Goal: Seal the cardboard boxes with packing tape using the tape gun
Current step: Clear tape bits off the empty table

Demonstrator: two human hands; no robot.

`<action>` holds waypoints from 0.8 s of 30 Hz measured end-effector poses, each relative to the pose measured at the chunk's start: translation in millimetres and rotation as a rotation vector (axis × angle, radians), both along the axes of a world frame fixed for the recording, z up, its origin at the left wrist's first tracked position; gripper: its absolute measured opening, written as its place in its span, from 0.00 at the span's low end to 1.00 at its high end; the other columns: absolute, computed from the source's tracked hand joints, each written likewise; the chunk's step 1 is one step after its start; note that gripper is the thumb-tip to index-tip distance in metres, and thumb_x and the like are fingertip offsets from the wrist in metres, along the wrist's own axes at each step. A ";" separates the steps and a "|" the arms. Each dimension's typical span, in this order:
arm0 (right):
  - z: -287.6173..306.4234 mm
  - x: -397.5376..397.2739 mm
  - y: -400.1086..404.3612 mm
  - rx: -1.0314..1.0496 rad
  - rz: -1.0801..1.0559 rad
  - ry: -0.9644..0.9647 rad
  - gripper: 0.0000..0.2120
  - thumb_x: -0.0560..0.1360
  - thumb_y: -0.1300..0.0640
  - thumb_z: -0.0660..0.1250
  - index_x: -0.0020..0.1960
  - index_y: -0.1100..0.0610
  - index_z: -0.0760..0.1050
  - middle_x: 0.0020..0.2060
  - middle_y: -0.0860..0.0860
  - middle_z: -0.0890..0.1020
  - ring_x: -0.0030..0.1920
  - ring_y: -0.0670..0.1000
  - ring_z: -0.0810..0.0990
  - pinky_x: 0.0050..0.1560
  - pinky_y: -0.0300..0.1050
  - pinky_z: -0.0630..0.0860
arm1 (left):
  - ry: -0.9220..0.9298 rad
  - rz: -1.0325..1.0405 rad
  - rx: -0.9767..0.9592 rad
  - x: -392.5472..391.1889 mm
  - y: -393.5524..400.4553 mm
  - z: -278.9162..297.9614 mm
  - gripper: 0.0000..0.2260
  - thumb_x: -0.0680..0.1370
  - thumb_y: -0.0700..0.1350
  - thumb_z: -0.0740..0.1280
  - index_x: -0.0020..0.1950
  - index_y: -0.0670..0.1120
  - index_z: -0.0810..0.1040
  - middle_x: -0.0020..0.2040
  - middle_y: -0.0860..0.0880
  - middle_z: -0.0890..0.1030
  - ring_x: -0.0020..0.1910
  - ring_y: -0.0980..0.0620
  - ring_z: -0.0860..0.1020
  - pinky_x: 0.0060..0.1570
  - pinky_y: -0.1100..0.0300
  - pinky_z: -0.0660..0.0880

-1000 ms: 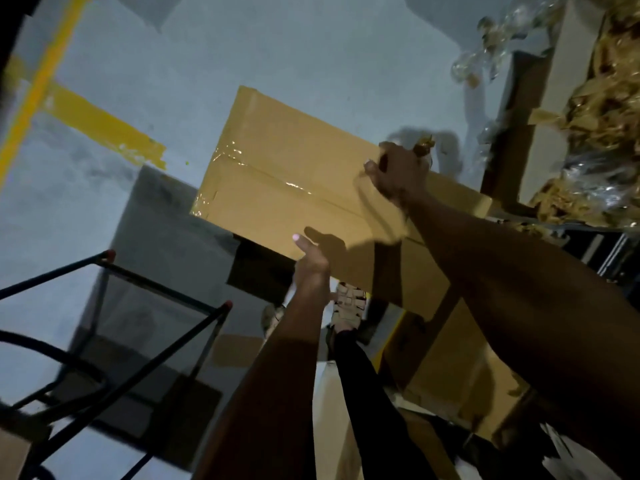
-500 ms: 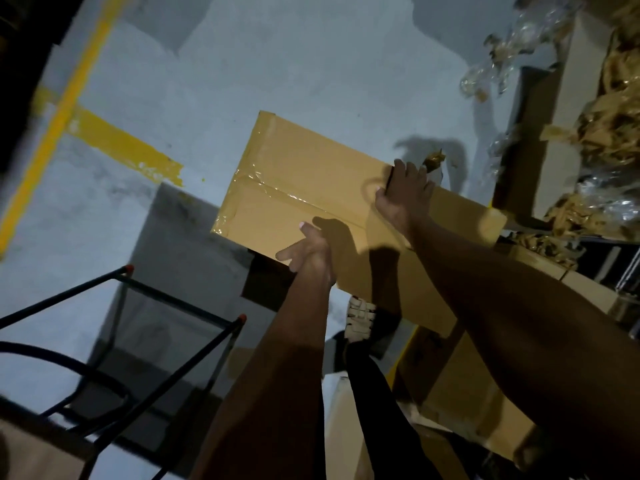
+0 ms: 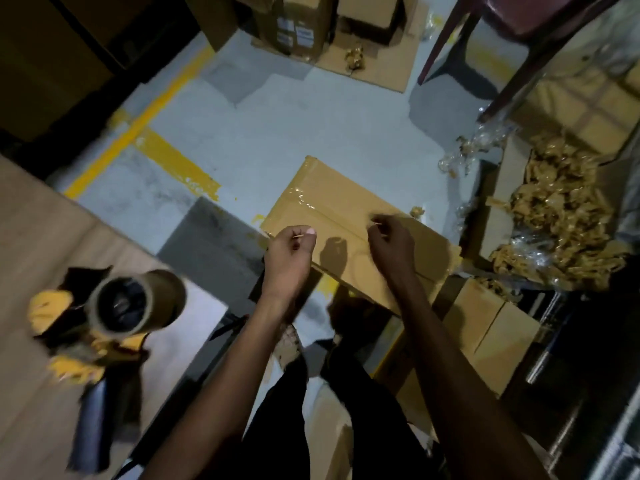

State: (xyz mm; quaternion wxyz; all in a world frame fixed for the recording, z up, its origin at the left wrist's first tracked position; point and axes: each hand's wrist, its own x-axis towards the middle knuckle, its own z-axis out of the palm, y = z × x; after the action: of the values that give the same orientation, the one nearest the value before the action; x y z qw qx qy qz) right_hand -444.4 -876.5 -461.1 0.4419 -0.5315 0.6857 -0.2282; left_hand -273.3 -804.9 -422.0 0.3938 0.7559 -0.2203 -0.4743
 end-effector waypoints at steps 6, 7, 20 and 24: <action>137.1 43.8 79.7 -0.103 0.138 -0.119 0.10 0.77 0.49 0.65 0.52 0.52 0.82 0.47 0.50 0.86 0.49 0.53 0.85 0.53 0.45 0.79 | -0.070 0.038 -0.161 39.5 102.2 124.2 0.07 0.77 0.55 0.68 0.46 0.55 0.83 0.46 0.51 0.86 0.49 0.51 0.84 0.49 0.56 0.77; 153.4 52.5 89.1 -0.085 0.205 -0.156 0.10 0.77 0.49 0.64 0.52 0.51 0.81 0.46 0.51 0.86 0.48 0.55 0.86 0.54 0.47 0.79 | -0.093 0.082 -0.178 42.5 124.2 144.2 0.06 0.79 0.53 0.68 0.45 0.55 0.82 0.45 0.51 0.86 0.48 0.52 0.84 0.47 0.57 0.76; 258.8 191.0 242.3 -0.179 1.171 -0.155 0.09 0.82 0.54 0.67 0.59 0.55 0.83 0.49 0.51 0.84 0.54 0.53 0.82 0.55 0.44 0.77 | -0.195 0.991 -0.311 42.5 385.2 229.0 0.05 0.83 0.46 0.66 0.52 0.48 0.82 0.47 0.51 0.87 0.51 0.48 0.84 0.40 0.60 0.74; 280.3 239.9 320.1 -0.172 1.418 -0.217 0.09 0.74 0.41 0.66 0.47 0.45 0.80 0.48 0.51 0.87 0.50 0.55 0.86 0.58 0.57 0.81 | -0.202 1.227 -0.319 45.9 454.3 238.8 0.08 0.83 0.46 0.66 0.58 0.44 0.81 0.50 0.48 0.86 0.53 0.49 0.84 0.46 0.56 0.75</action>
State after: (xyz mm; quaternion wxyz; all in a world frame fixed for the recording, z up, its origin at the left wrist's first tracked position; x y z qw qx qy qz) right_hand -204.5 -556.4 -180.9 0.5058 -0.8559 0.1076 0.0086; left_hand -227.4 -350.6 -183.3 0.6785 0.7176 0.1486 -0.0505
